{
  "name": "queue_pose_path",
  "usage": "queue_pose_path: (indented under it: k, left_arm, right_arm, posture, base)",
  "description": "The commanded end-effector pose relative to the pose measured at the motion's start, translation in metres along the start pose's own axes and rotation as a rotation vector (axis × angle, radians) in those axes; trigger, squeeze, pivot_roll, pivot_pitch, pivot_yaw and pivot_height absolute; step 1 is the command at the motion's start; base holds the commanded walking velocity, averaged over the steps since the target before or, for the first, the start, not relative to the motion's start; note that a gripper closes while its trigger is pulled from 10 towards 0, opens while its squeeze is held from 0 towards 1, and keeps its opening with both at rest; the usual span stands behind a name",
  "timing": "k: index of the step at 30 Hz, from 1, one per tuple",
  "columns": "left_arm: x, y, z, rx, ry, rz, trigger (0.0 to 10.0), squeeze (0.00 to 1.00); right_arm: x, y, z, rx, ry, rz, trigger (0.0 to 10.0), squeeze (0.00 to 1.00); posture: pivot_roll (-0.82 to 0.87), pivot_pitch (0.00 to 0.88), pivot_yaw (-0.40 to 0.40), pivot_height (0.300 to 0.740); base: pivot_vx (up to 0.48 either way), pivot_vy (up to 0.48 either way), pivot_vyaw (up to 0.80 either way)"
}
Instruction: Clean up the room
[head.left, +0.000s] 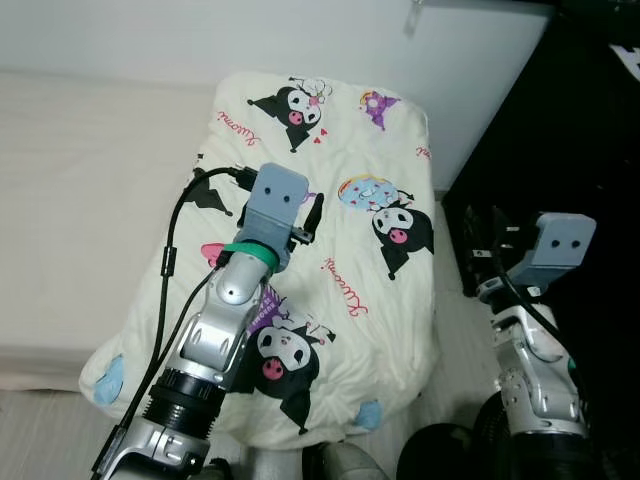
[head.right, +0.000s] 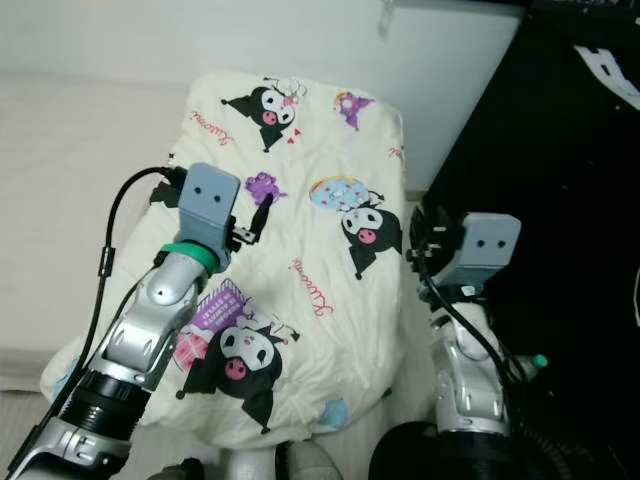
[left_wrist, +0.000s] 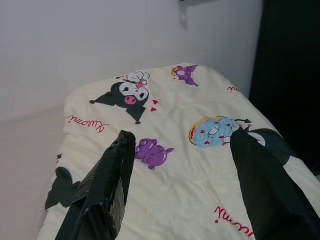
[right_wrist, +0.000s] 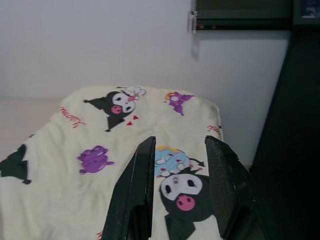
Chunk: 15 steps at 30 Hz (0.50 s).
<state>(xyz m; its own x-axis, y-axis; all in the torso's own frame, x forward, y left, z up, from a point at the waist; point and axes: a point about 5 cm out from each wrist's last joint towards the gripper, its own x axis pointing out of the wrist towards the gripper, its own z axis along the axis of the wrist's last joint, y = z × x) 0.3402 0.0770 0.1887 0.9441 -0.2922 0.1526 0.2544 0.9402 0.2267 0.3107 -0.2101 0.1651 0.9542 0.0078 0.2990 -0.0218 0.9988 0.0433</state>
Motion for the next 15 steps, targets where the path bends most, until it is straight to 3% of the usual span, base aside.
queue_pose_path:
  k: [1, 15]
  left_arm:
    - [-0.0022, 0.0025, -0.007, -0.003, 0.033, 0.011, 10.0, 0.0]
    - [-0.0019, 0.0022, -0.0061, -0.005, 0.027, 0.011, 10.0, 0.0]
  right_arm:
    - [-0.0036, -0.0005, -0.0062, 0.009, 0.03, -0.004, 10.0, 0.0]
    - [-0.0039, 0.0021, -0.0071, -0.001, 0.031, 0.013, 10.0, 0.0]
  posture:
    - [-0.17, 0.139, -0.018, 0.74]
    - [-0.16, 0.141, -0.016, 0.74]
  base:
    - [0.0, 0.48, 0.0]
    - [0.0, 0.48, 0.0]
